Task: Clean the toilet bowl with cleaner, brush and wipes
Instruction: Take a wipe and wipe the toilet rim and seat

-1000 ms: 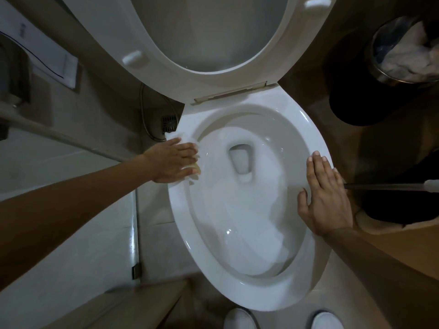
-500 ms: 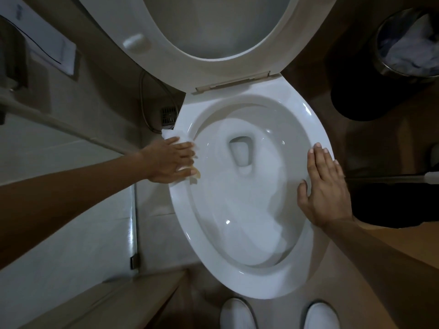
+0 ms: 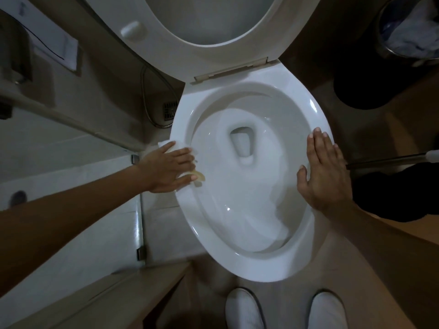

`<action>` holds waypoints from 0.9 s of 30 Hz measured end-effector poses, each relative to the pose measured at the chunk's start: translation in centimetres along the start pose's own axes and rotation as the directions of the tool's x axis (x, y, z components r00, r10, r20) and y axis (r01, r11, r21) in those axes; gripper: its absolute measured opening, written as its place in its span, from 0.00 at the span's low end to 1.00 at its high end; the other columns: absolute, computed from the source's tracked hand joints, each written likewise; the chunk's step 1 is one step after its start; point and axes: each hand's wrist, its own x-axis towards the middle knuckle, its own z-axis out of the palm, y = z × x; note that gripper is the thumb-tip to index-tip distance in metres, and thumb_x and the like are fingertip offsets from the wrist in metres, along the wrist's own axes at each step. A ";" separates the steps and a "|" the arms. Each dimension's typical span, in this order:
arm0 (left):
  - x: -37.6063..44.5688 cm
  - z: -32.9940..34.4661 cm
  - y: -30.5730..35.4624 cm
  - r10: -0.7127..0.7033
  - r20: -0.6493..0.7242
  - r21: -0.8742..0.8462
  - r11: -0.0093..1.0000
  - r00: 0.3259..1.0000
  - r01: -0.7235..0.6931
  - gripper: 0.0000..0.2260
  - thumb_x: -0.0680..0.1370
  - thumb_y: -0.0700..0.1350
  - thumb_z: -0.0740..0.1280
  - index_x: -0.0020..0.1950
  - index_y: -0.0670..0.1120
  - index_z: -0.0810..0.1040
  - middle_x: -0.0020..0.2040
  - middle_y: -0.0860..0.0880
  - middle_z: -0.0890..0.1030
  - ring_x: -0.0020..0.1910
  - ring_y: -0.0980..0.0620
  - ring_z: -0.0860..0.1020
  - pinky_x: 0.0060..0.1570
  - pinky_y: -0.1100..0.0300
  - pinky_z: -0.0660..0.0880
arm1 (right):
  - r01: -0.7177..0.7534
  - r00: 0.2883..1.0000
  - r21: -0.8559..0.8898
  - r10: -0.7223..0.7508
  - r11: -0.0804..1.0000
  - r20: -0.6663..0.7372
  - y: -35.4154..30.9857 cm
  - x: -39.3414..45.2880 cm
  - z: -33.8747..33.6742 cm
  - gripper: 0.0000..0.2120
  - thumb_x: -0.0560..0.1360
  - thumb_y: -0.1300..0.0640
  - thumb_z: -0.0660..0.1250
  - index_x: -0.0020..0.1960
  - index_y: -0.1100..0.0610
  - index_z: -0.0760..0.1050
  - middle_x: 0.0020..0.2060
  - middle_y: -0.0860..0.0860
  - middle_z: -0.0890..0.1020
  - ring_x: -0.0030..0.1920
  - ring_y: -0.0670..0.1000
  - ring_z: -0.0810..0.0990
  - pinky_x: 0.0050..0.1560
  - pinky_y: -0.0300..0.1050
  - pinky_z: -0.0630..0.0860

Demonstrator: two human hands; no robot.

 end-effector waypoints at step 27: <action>-2.4 3.7 5.0 0.025 -0.196 -0.341 0.935 0.980 -0.092 0.29 0.80 0.62 0.45 0.67 0.46 0.73 0.68 0.46 0.73 0.75 0.47 0.58 0.73 0.52 0.54 | 0.039 0.999 0.000 -0.039 0.999 -0.036 0.4 0.0 0.4 0.36 0.72 0.52 0.53 0.77 0.63 0.54 0.77 0.58 0.54 0.77 0.54 0.52 0.76 0.51 0.49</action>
